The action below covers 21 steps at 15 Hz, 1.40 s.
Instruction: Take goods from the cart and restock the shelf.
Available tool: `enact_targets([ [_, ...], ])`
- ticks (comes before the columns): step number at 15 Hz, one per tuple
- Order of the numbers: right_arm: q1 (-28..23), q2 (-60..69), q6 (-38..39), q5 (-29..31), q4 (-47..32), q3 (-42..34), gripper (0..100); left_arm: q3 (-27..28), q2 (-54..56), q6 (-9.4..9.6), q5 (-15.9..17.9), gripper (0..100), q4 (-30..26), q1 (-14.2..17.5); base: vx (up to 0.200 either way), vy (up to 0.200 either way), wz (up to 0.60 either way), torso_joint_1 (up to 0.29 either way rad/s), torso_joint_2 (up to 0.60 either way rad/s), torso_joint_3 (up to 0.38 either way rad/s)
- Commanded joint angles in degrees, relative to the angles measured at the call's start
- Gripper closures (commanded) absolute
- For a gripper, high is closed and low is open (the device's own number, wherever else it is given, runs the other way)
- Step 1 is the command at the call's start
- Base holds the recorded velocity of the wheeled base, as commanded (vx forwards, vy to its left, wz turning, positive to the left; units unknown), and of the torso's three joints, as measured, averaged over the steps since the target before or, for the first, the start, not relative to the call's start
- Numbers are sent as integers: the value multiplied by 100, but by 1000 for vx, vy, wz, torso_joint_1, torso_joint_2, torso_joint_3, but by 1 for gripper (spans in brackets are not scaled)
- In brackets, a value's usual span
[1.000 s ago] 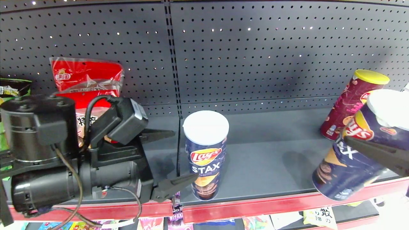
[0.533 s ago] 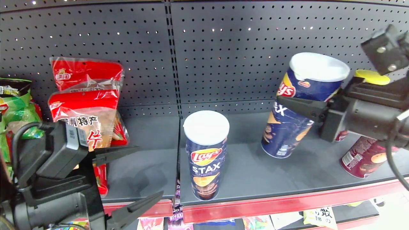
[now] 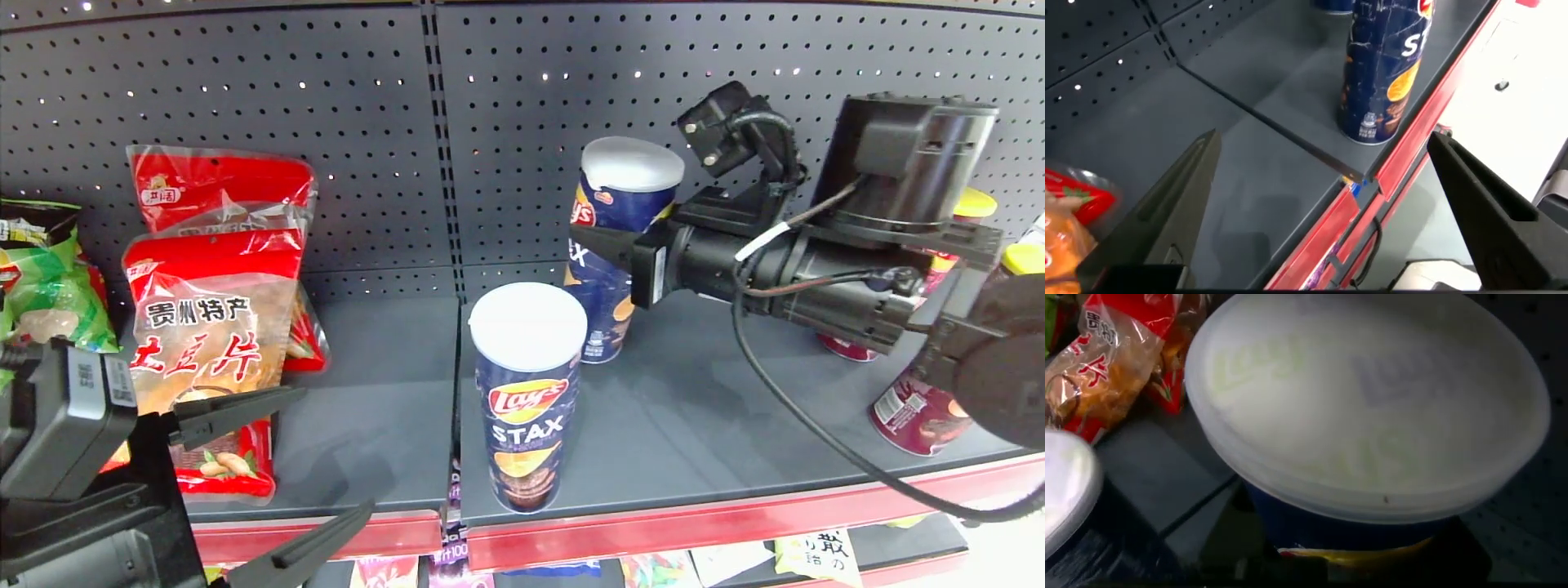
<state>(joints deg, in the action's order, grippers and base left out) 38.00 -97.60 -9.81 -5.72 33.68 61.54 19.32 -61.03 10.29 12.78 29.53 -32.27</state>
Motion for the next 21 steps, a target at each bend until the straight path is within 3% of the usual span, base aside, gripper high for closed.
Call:
enact_targets([
  [1,6,-567,15,-123,7,359,100,-34,108,-1,-12,0,1,1,0,0,0,0,0,0],
  [14,-3,-1578,41,-246,-37,1273,100,-51,91,-9,-117,0,-8,1,0,0,0,0,0,0],
  [21,164,-1578,173,-210,-37,1229,100,-60,65,-9,-117,0,-8,1,0,0,0,0,0,0],
])
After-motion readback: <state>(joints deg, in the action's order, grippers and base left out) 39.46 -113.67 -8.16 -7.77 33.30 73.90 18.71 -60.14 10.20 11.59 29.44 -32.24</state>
